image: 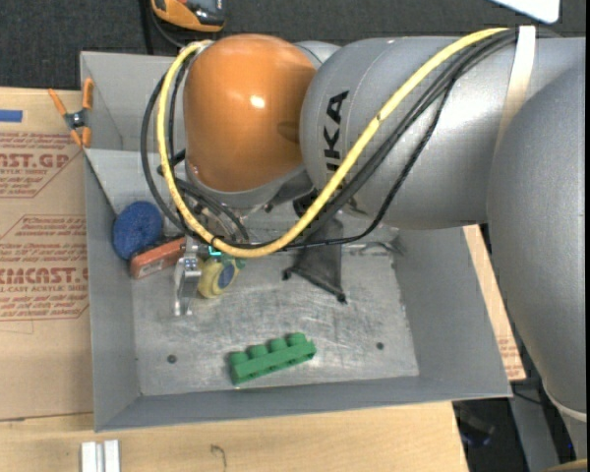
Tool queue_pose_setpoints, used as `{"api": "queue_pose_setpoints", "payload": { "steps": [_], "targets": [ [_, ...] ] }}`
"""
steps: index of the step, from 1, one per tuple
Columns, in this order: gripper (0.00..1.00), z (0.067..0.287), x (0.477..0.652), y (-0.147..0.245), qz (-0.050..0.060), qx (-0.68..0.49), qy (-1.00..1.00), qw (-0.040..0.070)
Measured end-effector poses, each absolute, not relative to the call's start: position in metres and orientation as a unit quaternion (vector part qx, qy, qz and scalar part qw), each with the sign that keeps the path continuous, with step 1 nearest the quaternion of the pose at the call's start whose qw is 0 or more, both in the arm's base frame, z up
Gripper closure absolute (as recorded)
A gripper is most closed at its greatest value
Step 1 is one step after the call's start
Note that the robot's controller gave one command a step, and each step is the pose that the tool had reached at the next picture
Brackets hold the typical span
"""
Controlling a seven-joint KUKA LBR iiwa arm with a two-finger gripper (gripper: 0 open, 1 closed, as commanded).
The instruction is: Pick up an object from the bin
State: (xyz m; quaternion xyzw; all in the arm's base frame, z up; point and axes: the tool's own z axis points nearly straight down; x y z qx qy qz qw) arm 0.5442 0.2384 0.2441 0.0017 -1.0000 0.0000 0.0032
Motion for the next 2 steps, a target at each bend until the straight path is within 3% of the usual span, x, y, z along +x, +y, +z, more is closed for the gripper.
{"api": "queue_pose_setpoints", "payload": {
  "steps": [1,2],
  "targets": [
    [0.0,0.249,0.546,0.237,-0.001,0.001,-1.0,-0.001],
    [0.0,0.198,0.547,0.213,-0.001,0.034,-0.999,-0.003]
  ]
}}
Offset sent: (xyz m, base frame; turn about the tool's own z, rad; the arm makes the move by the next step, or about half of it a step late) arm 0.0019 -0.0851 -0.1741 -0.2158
